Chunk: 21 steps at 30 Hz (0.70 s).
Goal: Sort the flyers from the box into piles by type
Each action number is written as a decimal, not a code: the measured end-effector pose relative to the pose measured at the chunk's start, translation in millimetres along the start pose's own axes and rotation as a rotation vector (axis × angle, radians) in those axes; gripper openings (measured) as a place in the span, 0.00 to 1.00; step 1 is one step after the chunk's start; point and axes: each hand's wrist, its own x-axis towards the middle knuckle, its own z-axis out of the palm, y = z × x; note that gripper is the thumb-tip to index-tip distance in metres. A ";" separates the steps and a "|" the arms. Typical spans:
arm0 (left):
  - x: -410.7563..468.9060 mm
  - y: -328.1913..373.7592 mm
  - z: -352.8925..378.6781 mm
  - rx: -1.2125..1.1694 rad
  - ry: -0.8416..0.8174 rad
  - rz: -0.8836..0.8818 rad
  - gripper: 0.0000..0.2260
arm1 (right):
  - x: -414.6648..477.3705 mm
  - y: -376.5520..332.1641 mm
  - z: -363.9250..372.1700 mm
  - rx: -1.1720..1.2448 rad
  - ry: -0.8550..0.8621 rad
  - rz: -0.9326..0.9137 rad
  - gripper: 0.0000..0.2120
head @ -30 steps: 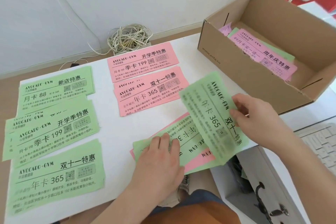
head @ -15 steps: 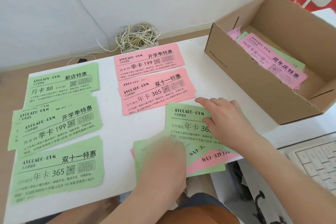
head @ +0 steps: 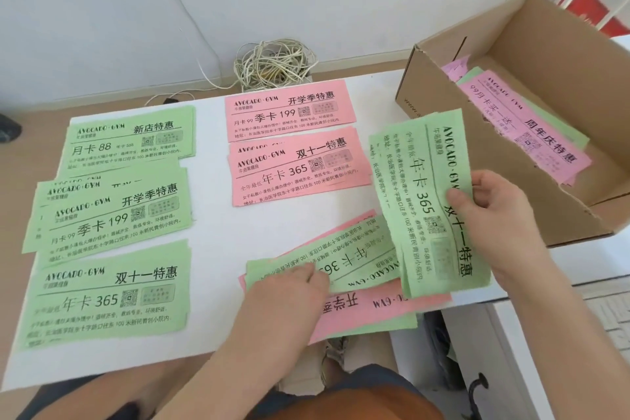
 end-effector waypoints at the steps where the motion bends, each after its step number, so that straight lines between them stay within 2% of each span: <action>1: -2.4 -7.4 -2.8 -0.044 0.063 -0.042 0.10 | -0.9 -1.8 -3.0 0.042 0.034 -0.002 0.04; 3: -8.9 -22.4 -9.1 -0.228 0.208 -0.165 0.03 | -2.3 -7.3 -8.2 0.107 0.102 -0.023 0.04; 4: -13.0 -29.5 -11.2 -0.319 0.300 -0.218 0.03 | -3.0 -11.3 -9.6 0.117 0.126 -0.038 0.05; 6: -22.1 -40.8 -17.2 -0.380 0.559 -0.319 0.09 | -6.7 -22.4 -7.9 0.105 0.114 -0.064 0.04; 8: -29.7 -45.1 -26.9 -0.365 0.792 -0.363 0.14 | -15.6 -34.3 2.6 0.108 0.023 -0.075 0.05; 10: -34.7 -37.6 -37.9 -0.284 0.871 -0.323 0.19 | -30.5 -46.3 21.7 0.167 -0.115 -0.047 0.06; 12: -35.7 -19.7 -38.5 -0.234 0.836 -0.224 0.22 | -49.3 -56.7 44.9 0.231 -0.267 -0.035 0.07; 14: -32.9 -0.4 -29.6 -0.256 0.717 -0.150 0.25 | -66.8 -61.3 67.1 0.278 -0.391 -0.051 0.08; 17: -33.7 13.8 -16.7 -0.407 0.510 -0.152 0.29 | -86.7 -64.6 90.0 0.328 -0.593 -0.074 0.11; 19: -41.3 9.0 -19.3 -0.525 0.385 -0.151 0.28 | -91.2 -62.7 99.0 0.274 -0.657 -0.095 0.10; 21: -52.4 -3.2 -15.6 -0.693 0.365 -0.102 0.24 | -87.7 -61.2 103.5 0.162 -0.651 -0.114 0.09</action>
